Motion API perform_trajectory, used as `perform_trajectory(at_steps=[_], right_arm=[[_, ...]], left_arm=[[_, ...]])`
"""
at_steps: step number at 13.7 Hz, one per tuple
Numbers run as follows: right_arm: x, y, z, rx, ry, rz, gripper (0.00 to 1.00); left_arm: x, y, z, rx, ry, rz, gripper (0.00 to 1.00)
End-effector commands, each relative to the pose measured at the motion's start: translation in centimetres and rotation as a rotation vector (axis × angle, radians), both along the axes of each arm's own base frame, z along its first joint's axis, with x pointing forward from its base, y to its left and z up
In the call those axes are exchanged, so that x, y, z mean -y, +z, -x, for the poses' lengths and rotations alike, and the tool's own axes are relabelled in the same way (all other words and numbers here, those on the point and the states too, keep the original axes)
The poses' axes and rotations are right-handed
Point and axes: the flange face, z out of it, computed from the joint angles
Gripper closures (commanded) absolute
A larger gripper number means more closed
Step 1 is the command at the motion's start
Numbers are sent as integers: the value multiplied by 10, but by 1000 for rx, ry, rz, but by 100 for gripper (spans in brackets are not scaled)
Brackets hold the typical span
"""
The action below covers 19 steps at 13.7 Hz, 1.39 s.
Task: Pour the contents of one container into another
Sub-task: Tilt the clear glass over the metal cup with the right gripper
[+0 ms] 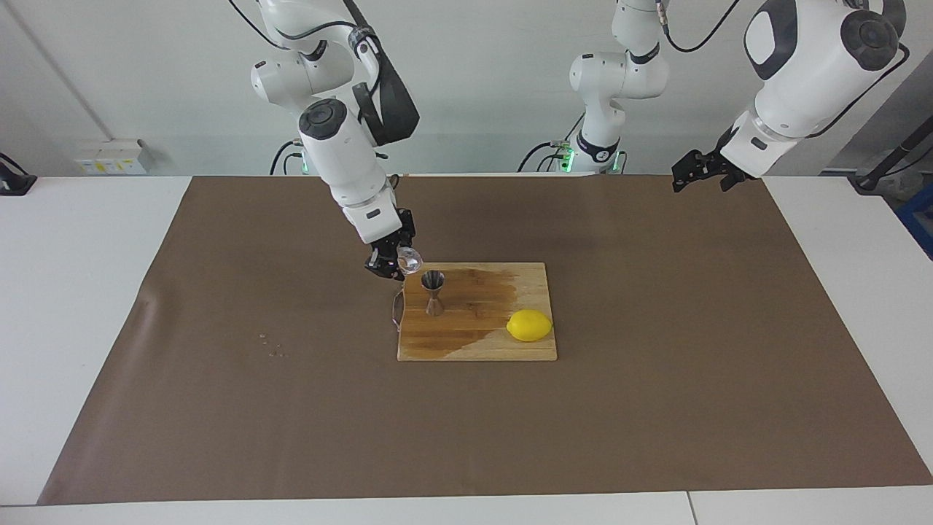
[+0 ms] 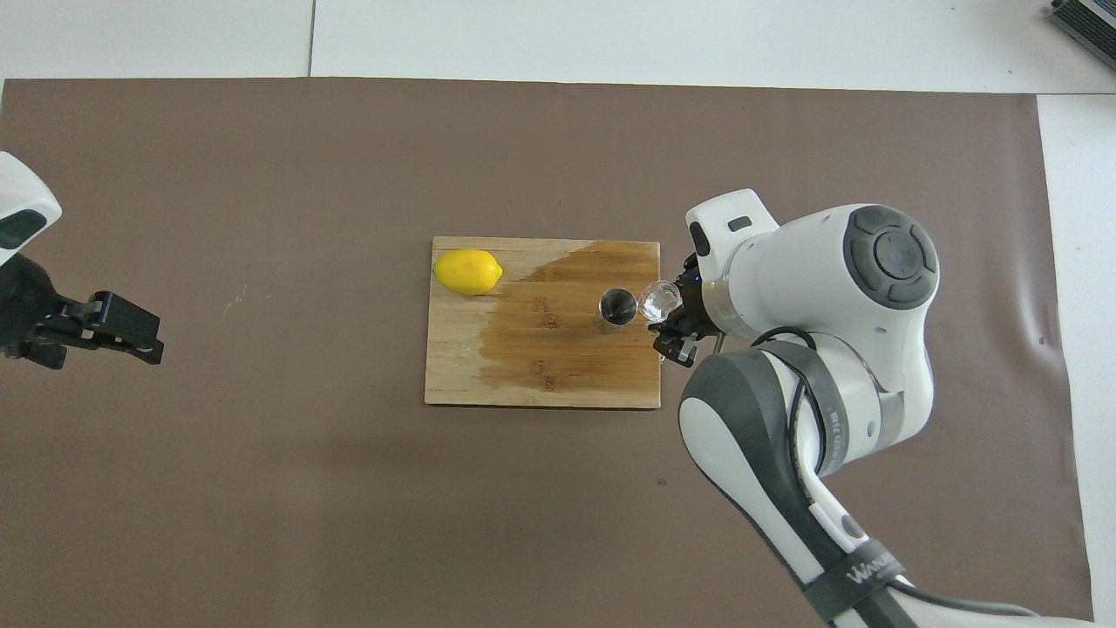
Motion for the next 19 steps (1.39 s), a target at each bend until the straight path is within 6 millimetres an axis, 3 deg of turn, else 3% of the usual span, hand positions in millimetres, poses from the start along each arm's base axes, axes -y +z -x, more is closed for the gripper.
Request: perform_trajectory(at_steps=[1,19], right_arm=[[-8,2,4,21,-10,35,78],[-29,18,-21,1,3,134,84]], left_arm=[[0,2,10,-3,7,-13,0],[0,2,10,-3,7,-13,0]])
